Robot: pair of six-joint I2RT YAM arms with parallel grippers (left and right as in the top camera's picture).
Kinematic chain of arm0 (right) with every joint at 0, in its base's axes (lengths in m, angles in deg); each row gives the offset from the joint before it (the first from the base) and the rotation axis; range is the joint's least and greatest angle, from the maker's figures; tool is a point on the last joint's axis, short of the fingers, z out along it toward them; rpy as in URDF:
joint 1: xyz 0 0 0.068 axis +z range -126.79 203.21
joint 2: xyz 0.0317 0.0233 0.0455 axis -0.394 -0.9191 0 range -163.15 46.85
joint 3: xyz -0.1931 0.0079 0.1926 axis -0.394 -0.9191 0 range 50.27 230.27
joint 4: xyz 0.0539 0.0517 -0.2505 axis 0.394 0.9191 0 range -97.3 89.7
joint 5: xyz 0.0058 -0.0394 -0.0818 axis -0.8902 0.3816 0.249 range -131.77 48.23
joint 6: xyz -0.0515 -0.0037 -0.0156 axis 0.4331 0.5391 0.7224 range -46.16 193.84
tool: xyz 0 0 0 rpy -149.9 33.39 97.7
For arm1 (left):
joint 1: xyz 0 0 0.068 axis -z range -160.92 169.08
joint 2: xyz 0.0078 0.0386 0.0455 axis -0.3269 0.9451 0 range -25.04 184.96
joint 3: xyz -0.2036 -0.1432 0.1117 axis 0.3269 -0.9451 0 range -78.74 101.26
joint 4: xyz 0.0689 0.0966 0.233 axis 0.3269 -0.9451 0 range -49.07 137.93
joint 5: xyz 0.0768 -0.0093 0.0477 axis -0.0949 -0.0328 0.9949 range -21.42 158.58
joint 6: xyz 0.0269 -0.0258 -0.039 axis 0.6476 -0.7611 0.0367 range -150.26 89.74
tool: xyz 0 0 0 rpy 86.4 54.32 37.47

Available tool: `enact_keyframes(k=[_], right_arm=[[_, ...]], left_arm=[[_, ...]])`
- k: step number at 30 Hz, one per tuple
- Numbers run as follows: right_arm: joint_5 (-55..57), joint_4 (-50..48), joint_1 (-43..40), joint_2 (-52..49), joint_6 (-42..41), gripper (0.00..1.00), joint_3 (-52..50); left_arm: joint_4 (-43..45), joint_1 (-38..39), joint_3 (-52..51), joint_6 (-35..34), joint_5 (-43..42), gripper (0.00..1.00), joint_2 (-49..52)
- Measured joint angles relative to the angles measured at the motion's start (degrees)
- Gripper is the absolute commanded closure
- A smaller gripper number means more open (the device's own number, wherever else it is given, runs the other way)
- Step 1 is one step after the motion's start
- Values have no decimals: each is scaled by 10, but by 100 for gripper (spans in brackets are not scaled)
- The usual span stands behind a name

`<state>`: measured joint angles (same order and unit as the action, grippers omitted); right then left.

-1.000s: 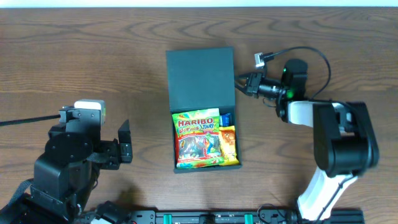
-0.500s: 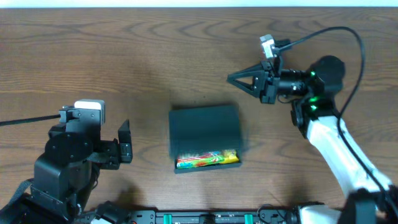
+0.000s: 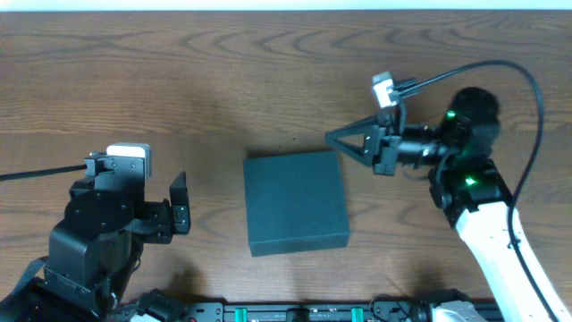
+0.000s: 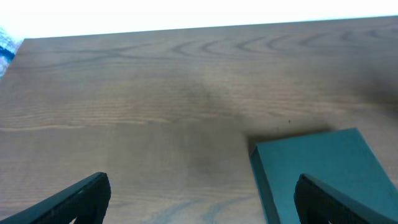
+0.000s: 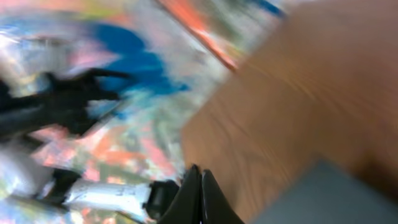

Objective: Pack container
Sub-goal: 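Press down on the closed lid with the right gripper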

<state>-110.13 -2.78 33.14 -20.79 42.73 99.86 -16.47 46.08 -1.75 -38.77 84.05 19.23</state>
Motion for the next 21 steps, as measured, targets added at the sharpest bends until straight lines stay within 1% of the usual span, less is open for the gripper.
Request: enact_keyframes(k=[3,5,8,13,18,21], right_arm=[[167,198,45,2,84,98,-6],[260,258,92,2,108,99,-7],[344,306,160,2,122,99,-7],[449,363,266,3,120,98,-7],[517,405,332,-5,100,98,-7],[530,397,360,-12,91,99,-15]], left_arm=[[-1,0,0,0,0,4,0],[0,0,0,0,0,5,0],[-1,0,0,0,0,5,0],[-1,0,0,0,0,5,0],[-1,0,0,0,0,5,0],[-1,0,0,0,0,5,0]])
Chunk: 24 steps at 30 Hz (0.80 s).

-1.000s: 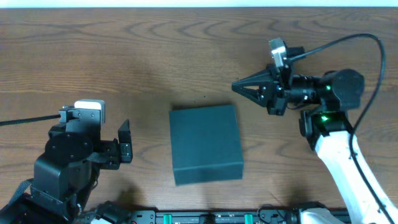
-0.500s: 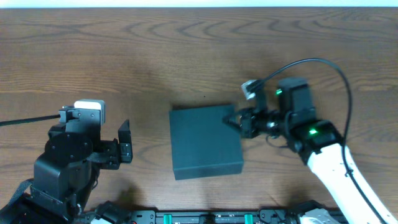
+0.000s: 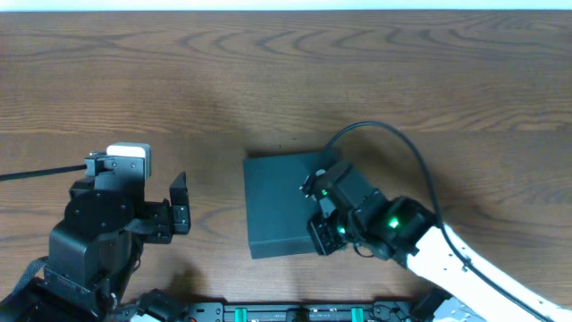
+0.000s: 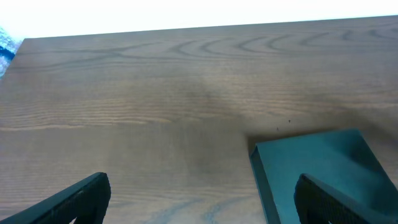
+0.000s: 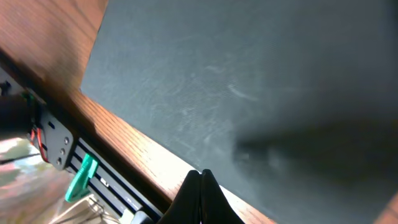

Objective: Pack container
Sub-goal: 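Press down on the closed lid with the right gripper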

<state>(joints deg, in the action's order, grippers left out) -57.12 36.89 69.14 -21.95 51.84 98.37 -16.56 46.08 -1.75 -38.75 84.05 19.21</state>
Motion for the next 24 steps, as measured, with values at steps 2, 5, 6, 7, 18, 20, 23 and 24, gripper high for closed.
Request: enact_keyframes(k=[2,5,6,7,18,20,23,24], right_arm=[[14,-25,17,-2,-10,98,-23],[23,-68,21,-10,-24,99,-60],[22,-82,21,-13,-31,98,-70],[21,-96,21,-14,-38,98,-77],[-13,-179,20,-30,-77,98,-92],[-31,-153,26,-33,-78,98,-83],[-43,-106,52,-37,-80,99,-76],[-44,-97,63,-40,-80,99,-76]], left_arm=[[0,0,0,0,0,5,0],[0,0,0,0,0,5,0],[0,0,0,0,0,5,0],[0,0,0,0,0,5,0],[0,0,0,0,0,5,0],[0,0,0,0,0,5,0],[0,0,0,0,0,5,0],[0,0,0,0,0,5,0]])
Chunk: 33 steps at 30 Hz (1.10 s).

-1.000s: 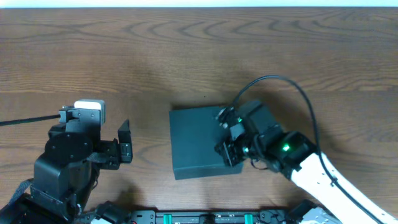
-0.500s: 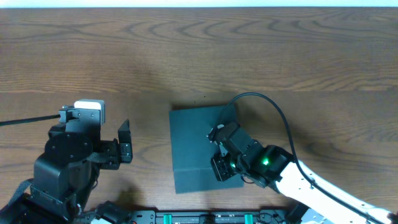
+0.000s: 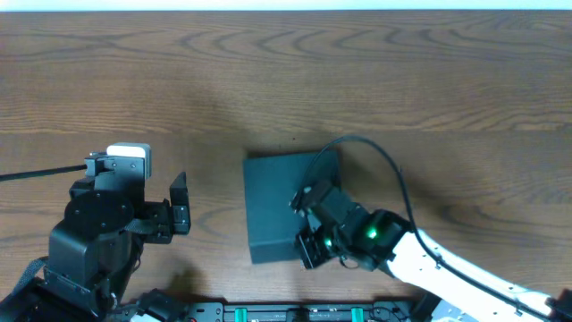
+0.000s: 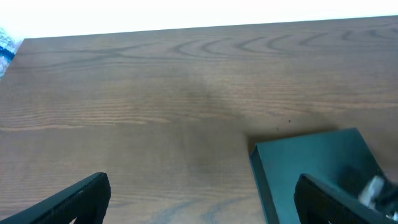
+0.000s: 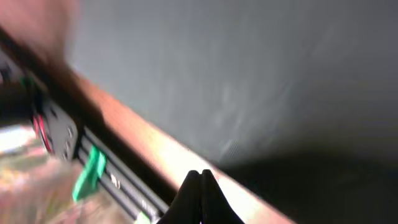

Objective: Pack container
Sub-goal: 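Press down on the closed lid with the right gripper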

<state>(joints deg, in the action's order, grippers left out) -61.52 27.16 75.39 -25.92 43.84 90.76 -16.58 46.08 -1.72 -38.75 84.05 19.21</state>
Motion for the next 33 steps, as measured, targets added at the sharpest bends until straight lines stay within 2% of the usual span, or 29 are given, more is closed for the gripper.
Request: enact_keyframes(k=[3,6,9,14,23,29,33], right_arm=[[17,12,41,-4,-8,98,0],[99,18,83,-16,-36,98,0],[170,-18,80,-59,-56,99,0],[196,-93,46,-104,-64,99,0],[224,-249,24,-128,-68,98,-1],[184,-254,36,-128,-68,98,4],[167,-290,51,-127,-55,98,27]], left_arm=[[0,0,0,0,0,5,0],[0,0,0,0,0,5,0],[0,0,0,0,0,5,0],[0,0,0,0,0,5,0],[0,0,0,0,0,5,0],[0,0,0,0,0,5,0],[0,0,0,0,0,5,0]])
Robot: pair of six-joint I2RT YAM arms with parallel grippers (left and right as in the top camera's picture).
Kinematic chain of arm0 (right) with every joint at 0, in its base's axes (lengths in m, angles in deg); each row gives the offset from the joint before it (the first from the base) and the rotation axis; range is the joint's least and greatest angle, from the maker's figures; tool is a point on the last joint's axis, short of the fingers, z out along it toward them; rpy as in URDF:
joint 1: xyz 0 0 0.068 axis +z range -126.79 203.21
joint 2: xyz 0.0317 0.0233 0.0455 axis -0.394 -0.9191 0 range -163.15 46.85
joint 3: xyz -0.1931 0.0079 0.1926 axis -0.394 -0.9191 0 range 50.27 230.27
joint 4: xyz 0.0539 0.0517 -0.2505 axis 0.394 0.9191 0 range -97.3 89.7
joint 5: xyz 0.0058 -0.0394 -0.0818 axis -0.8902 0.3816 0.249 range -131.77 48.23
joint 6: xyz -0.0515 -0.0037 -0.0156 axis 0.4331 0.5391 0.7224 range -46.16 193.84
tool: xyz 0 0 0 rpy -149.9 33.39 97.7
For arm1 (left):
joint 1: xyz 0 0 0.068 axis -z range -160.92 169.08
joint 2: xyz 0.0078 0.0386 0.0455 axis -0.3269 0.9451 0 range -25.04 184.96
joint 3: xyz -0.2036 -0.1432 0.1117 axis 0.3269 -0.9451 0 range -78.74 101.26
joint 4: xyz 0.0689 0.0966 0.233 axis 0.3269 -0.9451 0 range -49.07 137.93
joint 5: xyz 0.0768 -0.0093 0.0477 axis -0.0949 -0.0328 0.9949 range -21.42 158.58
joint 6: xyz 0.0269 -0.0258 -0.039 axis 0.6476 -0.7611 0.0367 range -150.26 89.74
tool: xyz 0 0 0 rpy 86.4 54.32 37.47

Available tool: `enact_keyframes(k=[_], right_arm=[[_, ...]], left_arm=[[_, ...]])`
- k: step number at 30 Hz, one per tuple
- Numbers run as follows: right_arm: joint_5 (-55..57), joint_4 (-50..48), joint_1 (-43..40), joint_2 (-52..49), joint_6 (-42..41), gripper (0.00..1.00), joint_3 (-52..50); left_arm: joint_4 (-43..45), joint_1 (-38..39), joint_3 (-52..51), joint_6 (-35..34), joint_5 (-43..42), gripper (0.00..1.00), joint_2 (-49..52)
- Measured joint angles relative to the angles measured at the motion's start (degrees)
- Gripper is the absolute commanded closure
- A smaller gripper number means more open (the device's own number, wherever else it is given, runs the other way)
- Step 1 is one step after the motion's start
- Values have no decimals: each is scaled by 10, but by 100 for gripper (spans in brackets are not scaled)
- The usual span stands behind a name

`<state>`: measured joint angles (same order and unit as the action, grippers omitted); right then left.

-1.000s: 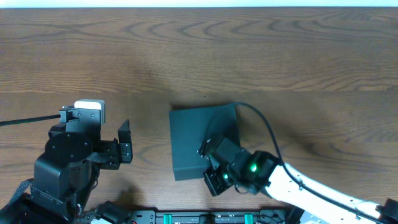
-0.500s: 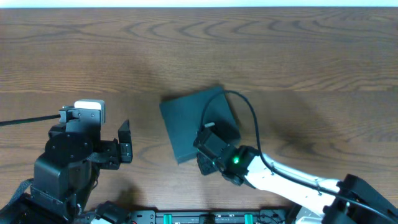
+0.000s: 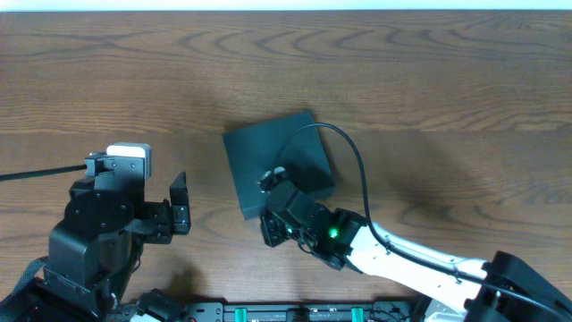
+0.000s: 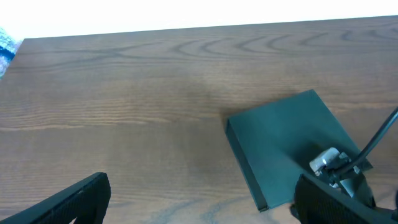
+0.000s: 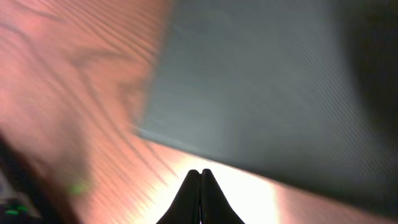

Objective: Pack container
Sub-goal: 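Press down on the closed lid with the right gripper, then push the closed box with the right gripper to square it on the table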

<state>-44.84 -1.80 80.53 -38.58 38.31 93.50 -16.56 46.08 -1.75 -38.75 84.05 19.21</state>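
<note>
A flat dark green box [image 3: 273, 156] lies on the wooden table, turned at an angle; the left wrist view shows the box [image 4: 283, 140] to the right. My right gripper [image 3: 269, 231] is shut and empty, low at the box's near-left edge. In its own view the right gripper [image 5: 200, 175] sits over bare wood just off the edge of the blurred box [image 5: 267, 87]. My left gripper [image 3: 179, 215] rests open at the table's front left, well apart from the box. In its own view the left gripper [image 4: 199, 202] holds nothing.
The right arm's black cable [image 3: 349, 165] arcs over the box's right side. The wooden table [image 3: 429, 89] stretches beyond the box. A rail with green parts [image 3: 295, 313] runs along the front edge.
The box now lies farther back and to the left, turned counterclockwise as seen from overhead. My right gripper, still shut, has moved left from the box's front part to its near-left edge.
My right gripper was shut in the air beside the box's far-right corner. Then it was down over the box's right front part, then at its front edge. The box stayed square in the middle until now, when it lies shifted and turned. The left arm never moved.
</note>
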Motion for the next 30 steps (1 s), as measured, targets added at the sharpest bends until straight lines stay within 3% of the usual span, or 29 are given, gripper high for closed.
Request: enact_keyframes(k=[6,17,24,30], right_arm=[[-7,-23,-1,-1,17,98,46],[-61,84,-39,-129,127,98,253],[-34,92,-39,-250,172,98,347],[49,96,-41,-293,180,98,363]], left_arm=[[0,0,0,0,0,5,0],[0,0,0,0,0,5,0],[0,0,0,0,0,5,0],[0,0,0,0,0,4,0]])
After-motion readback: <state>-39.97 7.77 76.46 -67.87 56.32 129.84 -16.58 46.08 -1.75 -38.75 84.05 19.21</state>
